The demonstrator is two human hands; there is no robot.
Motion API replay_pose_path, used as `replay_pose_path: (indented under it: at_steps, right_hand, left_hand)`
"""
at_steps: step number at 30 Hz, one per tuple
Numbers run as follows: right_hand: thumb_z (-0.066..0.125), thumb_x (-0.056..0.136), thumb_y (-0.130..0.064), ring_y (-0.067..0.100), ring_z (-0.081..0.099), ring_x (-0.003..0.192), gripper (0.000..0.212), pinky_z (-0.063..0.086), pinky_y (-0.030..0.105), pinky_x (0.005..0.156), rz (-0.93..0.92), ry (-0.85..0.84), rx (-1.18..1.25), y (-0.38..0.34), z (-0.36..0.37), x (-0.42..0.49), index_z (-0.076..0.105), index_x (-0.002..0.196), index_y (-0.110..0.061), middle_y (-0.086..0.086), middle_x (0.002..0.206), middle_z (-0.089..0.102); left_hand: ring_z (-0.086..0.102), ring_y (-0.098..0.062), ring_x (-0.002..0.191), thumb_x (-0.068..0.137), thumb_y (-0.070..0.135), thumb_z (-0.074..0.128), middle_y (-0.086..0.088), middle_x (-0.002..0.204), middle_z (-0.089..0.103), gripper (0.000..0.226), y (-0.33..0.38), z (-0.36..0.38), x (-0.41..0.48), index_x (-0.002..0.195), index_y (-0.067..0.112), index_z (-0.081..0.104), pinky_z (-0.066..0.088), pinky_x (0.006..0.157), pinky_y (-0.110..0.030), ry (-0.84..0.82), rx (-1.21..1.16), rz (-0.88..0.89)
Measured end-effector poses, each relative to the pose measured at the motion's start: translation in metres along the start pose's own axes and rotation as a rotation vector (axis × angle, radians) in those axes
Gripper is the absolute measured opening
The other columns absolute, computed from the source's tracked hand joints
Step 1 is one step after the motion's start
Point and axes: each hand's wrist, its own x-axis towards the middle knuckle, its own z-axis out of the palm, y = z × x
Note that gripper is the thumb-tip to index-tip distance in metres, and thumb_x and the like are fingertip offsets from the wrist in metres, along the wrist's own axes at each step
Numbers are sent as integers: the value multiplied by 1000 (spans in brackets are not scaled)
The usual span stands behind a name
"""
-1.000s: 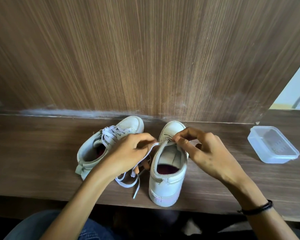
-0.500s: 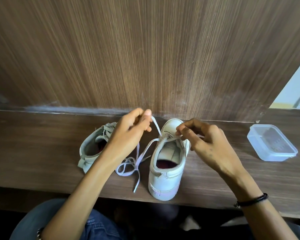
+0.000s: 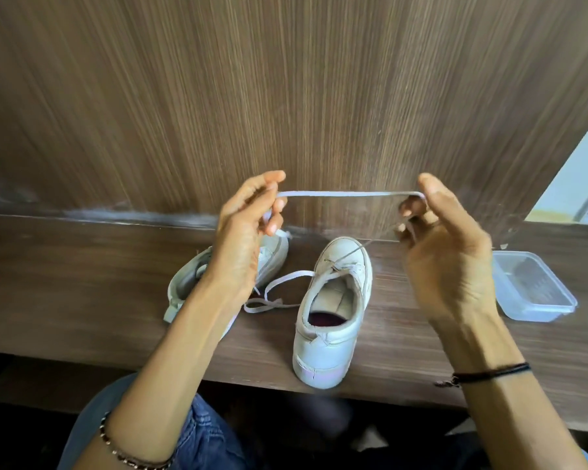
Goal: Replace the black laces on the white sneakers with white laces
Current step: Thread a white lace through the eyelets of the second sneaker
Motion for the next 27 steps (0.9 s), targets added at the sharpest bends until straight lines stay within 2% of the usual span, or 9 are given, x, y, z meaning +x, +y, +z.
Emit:
replay_pose_path:
  at_steps: [3,6,8,13,17,20,22,24,27]
  right_hand:
    - [75,89,-33,3,63,84,16,44,20,82,-8,-96,-584,9,5,-7,73,96,-18,-9,88,71]
    - [76,89,-42,2,60,120,37,47,30,103,-94,-192,-885,29,13,-18,66,123,-34,-19,126,64]
    - [75,88,-42,6,56,127,53,45,31,107,-183,-257,-982,36,13,-19,56,137,-33,-20,132,60]
    - [75,90,-42,0,68,85,33,47,13,74,-191,-240,-1087,30,15,-19,71,121,-29,-17,87,75]
    - [74,92,-43,3,68,74,19,54,26,75,-81,-219,-905,25,17,-18,79,103,-29,-8,84,77]
    - [73,95,-25,5,65,71,13,48,18,71,-44,-200,-697,25,18,-16,79,93,-14,4,79,75]
    - [72,95,-17,4,59,66,12,44,12,63,-43,-120,-590,25,17,-13,75,89,-7,5,73,71]
    - [71,96,-19,4,56,64,16,44,12,59,-57,9,-518,24,11,-8,74,92,-4,-2,73,69]
    - [71,96,-24,-1,60,67,22,46,10,64,-77,201,-480,24,-1,-1,74,97,-2,-6,75,71]
  left_hand:
    - [36,-5,57,104,9,51,8,72,53,18,-4,4,-3,106,14,69,28,60,-19,-59,160,57]
    - [50,3,64,103,11,55,12,73,60,16,-10,13,-12,105,13,71,37,65,-9,-240,388,118]
    - [57,0,74,103,11,58,8,76,63,13,-13,16,-14,106,11,70,44,71,-11,-312,443,132]
    - [66,-5,84,102,19,61,2,81,71,13,-12,9,-13,112,14,68,49,81,-17,-313,483,127]
    - [69,-18,97,102,23,62,-3,94,74,18,-11,2,-12,119,21,65,50,97,-42,-325,476,80]
    - [63,-37,92,101,23,63,-8,93,73,24,-10,0,-12,125,25,62,49,96,-49,-374,468,63]
    - [53,-38,78,101,25,62,-1,88,74,23,-9,0,-12,124,25,63,50,81,-41,-378,470,51]
    - [46,-18,67,101,23,61,5,83,72,18,-8,-2,-10,118,22,68,41,64,-21,-349,456,48]
    - [45,-7,65,101,19,60,8,81,69,16,-7,-9,-6,110,17,73,38,62,-14,-260,396,40]
